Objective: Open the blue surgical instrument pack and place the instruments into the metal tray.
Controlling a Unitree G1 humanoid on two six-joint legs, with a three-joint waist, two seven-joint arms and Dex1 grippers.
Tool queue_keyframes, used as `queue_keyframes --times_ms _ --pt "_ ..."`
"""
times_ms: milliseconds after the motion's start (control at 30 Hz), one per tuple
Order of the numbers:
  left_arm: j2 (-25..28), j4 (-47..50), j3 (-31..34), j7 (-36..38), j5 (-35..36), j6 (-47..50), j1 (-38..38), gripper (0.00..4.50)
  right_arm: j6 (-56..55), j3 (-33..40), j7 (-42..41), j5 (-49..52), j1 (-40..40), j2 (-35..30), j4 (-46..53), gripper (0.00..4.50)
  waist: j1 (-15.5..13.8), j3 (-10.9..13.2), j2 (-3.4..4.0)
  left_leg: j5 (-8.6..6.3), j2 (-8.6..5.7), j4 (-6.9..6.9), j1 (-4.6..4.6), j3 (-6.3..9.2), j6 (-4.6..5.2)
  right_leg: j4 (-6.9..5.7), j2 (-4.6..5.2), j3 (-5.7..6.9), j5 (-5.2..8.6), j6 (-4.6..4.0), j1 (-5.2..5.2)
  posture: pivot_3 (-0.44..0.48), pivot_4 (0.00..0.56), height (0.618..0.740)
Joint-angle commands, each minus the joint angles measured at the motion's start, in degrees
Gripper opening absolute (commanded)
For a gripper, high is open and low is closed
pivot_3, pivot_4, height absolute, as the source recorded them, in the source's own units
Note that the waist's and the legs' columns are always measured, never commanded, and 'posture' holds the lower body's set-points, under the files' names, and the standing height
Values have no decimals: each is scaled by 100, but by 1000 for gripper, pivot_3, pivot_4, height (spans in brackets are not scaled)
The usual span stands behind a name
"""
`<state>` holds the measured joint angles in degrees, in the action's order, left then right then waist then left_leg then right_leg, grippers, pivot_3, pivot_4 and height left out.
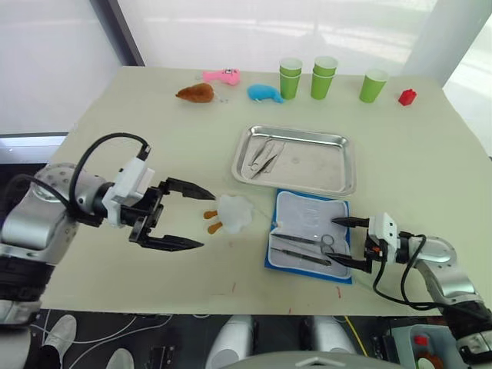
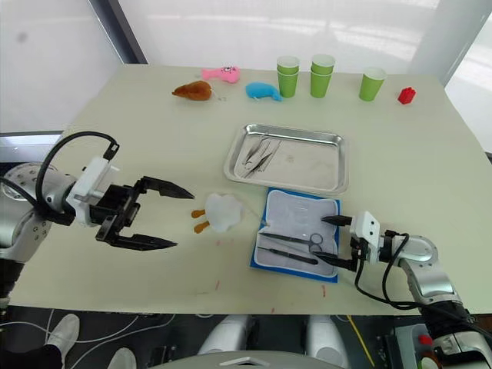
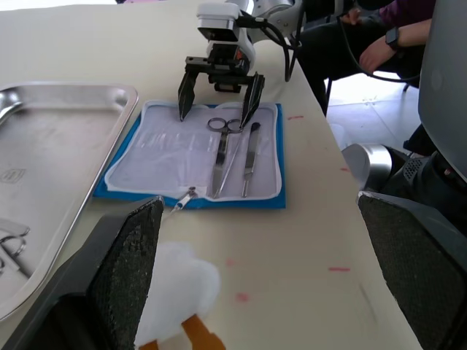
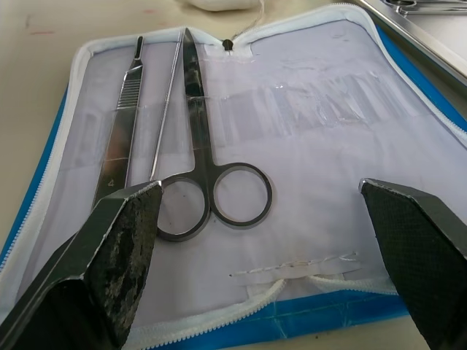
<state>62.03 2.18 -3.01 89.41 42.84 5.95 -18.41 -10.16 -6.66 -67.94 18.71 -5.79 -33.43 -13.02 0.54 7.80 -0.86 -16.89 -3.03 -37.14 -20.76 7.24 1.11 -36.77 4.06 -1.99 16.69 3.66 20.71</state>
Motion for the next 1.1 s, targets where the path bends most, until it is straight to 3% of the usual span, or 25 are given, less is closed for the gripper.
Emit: queue_keyframes --times_ms 33,333,433,567,933,1100 --pt "-228 221 64 293 -123 -79 19 4485 388 -76 6 -156 446 -104 -133 4500 -8 10 8 0 0 0 -4 0 0 0 -1 1 0 0 4 0 150 740" --pt "-1273 519 -384 -75 -552 173 70 4485 503 695 171 417 773 -348 1053 4500 -97 92 107 15 -11 -6 -27 1 -22 1 -2 34 0 4 18 0 150 740" --pt "-1446 438 -424 -60 -693 194 36 4485 648 884 182 598 894 -424 1380 4500 -79 132 72 17 -19 -16 -44 -5 -22 -7 -1 27 5 13 28 0 150 740" --pt "-1740 254 -598 -66 -1005 160 -100 4485 915 1335 33 1033 1259 -720 1953 4500 -33 139 89 26 -16 -35 -113 -6 -34 -42 -3 27 4 12 103 0 150 740" --pt "-2633 103 -1098 -1023 -1882 468 -253 4485 1454 2542 -718 1854 2066 -1627 2686 4500 -1 163 81 27 -22 -62 -112 -10 -32 -71 -5 27 5 14 98 0 150 740" --pt "-2931 -207 -1330 -1119 -2230 364 -278 4485 1891 3167 -861 2331 2336 -1846 3132 4500 5 169 75 25 -22 -108 -116 -10 -29 -107 -6 27 4 15 96 0 150 740"
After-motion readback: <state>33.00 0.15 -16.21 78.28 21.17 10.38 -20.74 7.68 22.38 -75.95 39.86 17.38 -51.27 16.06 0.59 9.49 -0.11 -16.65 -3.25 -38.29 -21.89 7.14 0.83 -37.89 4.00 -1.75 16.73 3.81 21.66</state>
